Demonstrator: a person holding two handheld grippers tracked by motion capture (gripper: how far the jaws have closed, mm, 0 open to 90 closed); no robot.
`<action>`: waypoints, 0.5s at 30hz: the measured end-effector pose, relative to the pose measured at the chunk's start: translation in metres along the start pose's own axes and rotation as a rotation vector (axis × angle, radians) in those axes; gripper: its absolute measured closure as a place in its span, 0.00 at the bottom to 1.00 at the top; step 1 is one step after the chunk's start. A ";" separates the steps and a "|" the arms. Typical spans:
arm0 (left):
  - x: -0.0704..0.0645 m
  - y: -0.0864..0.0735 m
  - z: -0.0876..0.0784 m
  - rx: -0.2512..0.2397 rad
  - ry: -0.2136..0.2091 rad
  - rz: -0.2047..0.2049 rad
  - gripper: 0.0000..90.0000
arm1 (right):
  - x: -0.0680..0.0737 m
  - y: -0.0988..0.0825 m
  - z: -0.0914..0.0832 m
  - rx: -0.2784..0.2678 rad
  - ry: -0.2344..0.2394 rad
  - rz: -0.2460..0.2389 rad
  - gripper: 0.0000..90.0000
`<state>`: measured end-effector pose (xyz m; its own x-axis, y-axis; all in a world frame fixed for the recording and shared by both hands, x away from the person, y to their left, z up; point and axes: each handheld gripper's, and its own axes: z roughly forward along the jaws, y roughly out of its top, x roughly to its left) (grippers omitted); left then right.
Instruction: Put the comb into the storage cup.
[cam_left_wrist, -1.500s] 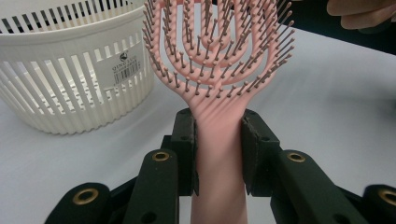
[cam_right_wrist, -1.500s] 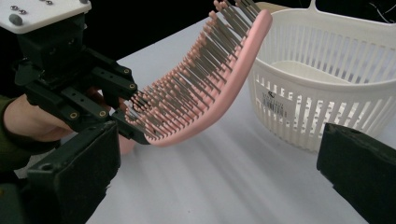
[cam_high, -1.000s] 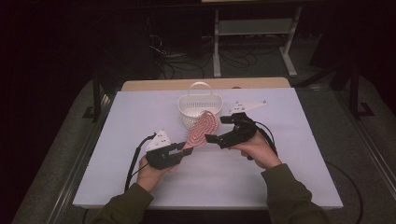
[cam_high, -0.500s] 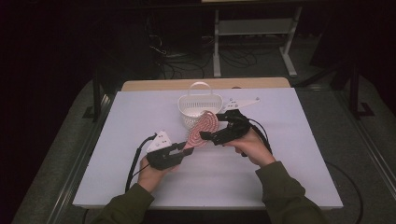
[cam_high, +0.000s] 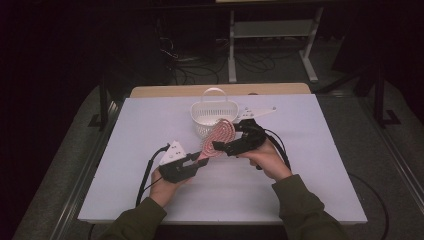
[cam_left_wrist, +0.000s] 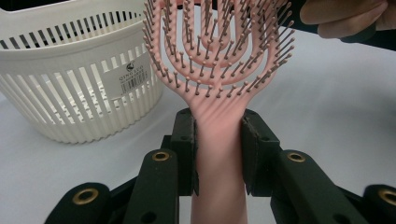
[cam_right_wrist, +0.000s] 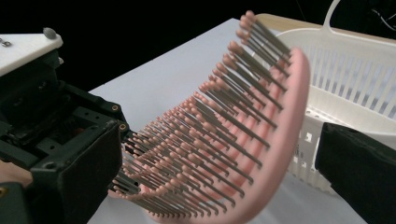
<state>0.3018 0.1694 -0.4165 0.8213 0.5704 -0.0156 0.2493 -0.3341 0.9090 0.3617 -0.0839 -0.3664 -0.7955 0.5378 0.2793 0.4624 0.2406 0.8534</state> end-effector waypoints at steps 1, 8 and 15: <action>-0.001 0.000 0.001 -0.001 0.000 0.001 0.78 | 0.000 0.000 0.001 0.001 0.001 0.002 0.01; -0.003 -0.001 0.002 0.004 0.004 0.010 0.78 | 0.000 -0.001 0.001 0.000 0.011 0.018 0.06; -0.003 -0.001 0.002 0.002 0.009 0.011 0.78 | -0.002 -0.002 0.001 0.004 0.029 0.039 0.15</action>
<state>0.2998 0.1665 -0.4186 0.8195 0.5730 -0.0018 0.2411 -0.3419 0.9083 0.3624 -0.0845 -0.3688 -0.7877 0.5234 0.3249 0.4946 0.2230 0.8400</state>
